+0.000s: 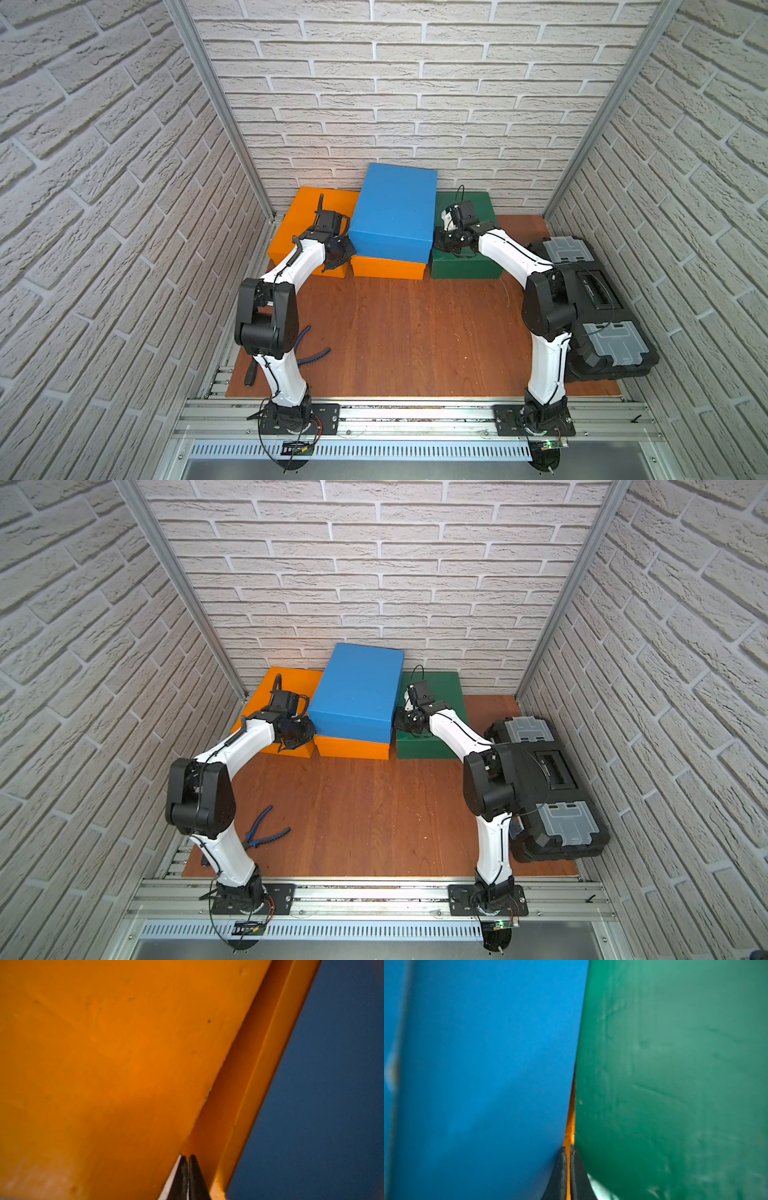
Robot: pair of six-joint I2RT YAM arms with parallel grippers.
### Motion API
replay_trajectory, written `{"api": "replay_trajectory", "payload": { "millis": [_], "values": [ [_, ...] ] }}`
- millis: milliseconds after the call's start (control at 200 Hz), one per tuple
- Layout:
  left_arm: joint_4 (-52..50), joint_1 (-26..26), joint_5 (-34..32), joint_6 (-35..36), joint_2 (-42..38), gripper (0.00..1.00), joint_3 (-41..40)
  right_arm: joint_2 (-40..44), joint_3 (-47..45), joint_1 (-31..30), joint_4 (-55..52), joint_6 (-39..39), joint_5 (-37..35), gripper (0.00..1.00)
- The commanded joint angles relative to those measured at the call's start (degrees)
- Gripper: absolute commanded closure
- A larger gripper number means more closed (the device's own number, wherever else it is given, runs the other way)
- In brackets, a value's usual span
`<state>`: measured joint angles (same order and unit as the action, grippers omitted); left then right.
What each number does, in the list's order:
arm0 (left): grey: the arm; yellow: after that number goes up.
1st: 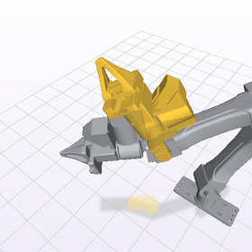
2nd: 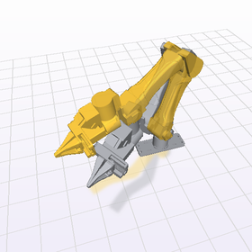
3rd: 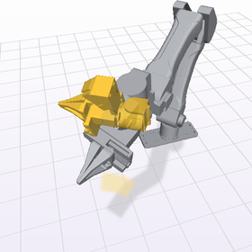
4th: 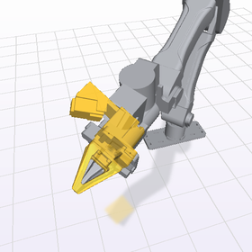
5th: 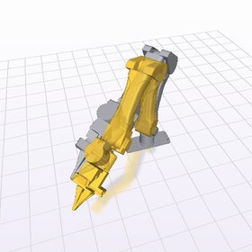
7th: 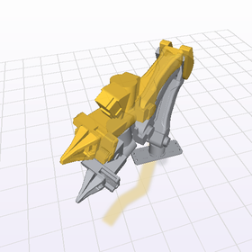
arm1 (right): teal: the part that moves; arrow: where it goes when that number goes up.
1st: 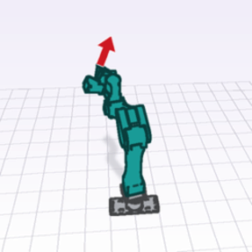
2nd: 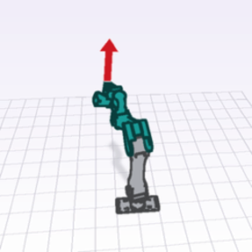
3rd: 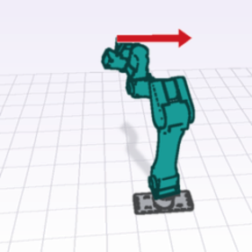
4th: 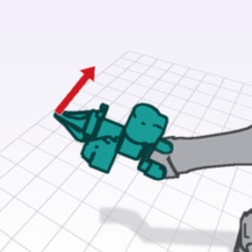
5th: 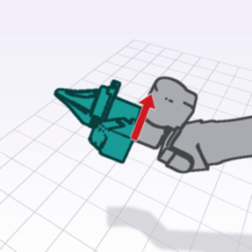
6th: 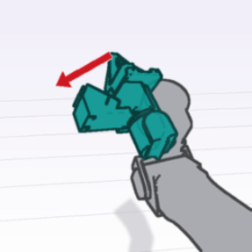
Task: Stack the shoeboxes
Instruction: Adjust the shoebox, then move the shoebox to the center of the board.
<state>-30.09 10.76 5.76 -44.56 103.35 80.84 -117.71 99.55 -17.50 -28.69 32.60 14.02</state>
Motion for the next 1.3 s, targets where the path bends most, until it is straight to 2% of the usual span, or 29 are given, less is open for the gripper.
{"api": "replay_trajectory", "payload": {
  "millis": [0, 260, 515, 740, 845, 1050, 1295],
  "values": [
    [1.05, -0.47, 2.03, 0.89, -0.27, 0.92, 0.06, -1.35, 0.86, -1.92, -0.32, 0.54, 1.52, 0.91],
    [2.59, -1.10, 3.80, 0.66, 0.12, 0.92, -0.94, -0.07, -2.67, -1.77, 0.03, 1.24, -0.47, 0.92],
    [3.53, -1.11, 4.82, -0.14, -2.07, 0.92, -2.66, 1.78, -6.81, -1.75, 3.03, 2.52, 2.17, 0.92],
    [0.79, -2.21, 1.83, 0.43, -8.01, 0.92, -4.30, 9.25, -9.73, -1.71, 0.13, -1.29, -0.89, 0.92],
    [0.23, -3.24, 0.72, 0.43, -11.87, 0.92, -5.76, 13.19, -10.46, -1.33, -2.93, -4.22, -4.55, 0.93],
    [-1.93, -3.91, -0.60, 1.30, -18.85, 0.91, -7.14, 19.17, -12.39, 3.10, -5.77, -7.25, -11.88, 0.96],
    [-0.86, -3.91, -0.78, 1.36, -27.55, 0.73, -11.14, 16.06, -8.03, 7.06, -7.34, -10.62, -17.19, 0.96]
  ]
}}
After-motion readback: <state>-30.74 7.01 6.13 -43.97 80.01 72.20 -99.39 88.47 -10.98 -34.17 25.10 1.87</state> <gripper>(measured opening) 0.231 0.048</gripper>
